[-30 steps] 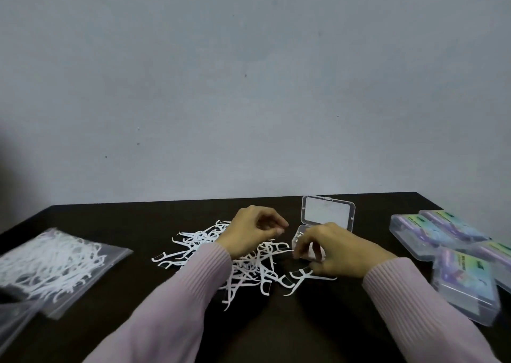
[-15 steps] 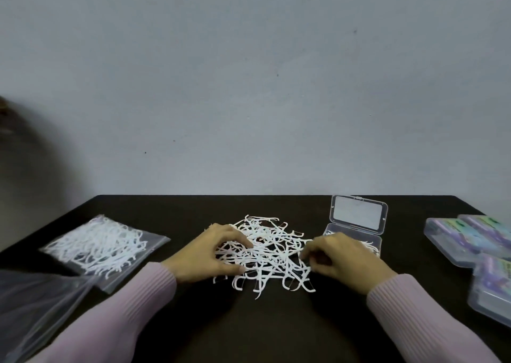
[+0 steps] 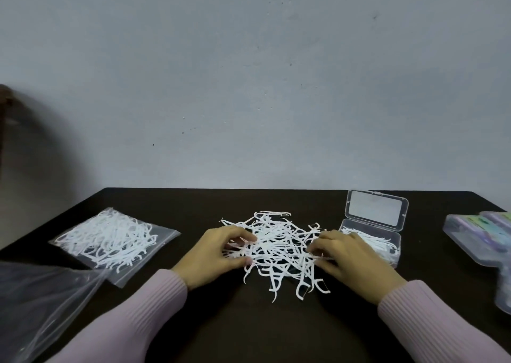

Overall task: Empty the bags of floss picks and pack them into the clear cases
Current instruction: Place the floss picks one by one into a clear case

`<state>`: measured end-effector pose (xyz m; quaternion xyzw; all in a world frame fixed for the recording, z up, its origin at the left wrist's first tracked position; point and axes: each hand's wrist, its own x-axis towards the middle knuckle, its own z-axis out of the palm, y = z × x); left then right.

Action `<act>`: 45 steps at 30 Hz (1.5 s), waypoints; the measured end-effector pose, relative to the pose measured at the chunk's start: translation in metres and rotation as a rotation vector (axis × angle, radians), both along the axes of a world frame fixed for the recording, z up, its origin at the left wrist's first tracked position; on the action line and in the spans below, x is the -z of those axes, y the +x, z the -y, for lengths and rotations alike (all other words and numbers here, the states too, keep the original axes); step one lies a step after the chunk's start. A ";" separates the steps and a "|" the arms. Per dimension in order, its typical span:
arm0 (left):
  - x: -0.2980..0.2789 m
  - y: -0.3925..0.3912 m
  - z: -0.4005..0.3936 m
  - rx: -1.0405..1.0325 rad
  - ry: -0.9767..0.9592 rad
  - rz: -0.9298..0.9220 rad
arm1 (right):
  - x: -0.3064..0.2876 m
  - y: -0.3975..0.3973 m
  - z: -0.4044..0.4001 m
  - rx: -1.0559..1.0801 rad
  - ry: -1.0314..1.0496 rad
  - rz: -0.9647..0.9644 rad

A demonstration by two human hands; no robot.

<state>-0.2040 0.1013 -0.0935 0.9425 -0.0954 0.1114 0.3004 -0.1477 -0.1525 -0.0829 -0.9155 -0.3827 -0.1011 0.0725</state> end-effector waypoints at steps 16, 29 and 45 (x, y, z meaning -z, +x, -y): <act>-0.009 -0.009 0.007 -0.111 0.316 0.086 | -0.003 -0.005 -0.001 -0.144 0.031 0.059; -0.011 -0.012 0.010 -0.157 0.035 0.226 | -0.006 -0.008 -0.003 -0.003 0.489 -0.170; -0.036 -0.011 0.020 -0.158 -0.406 0.166 | -0.020 0.000 0.010 0.161 1.025 -0.510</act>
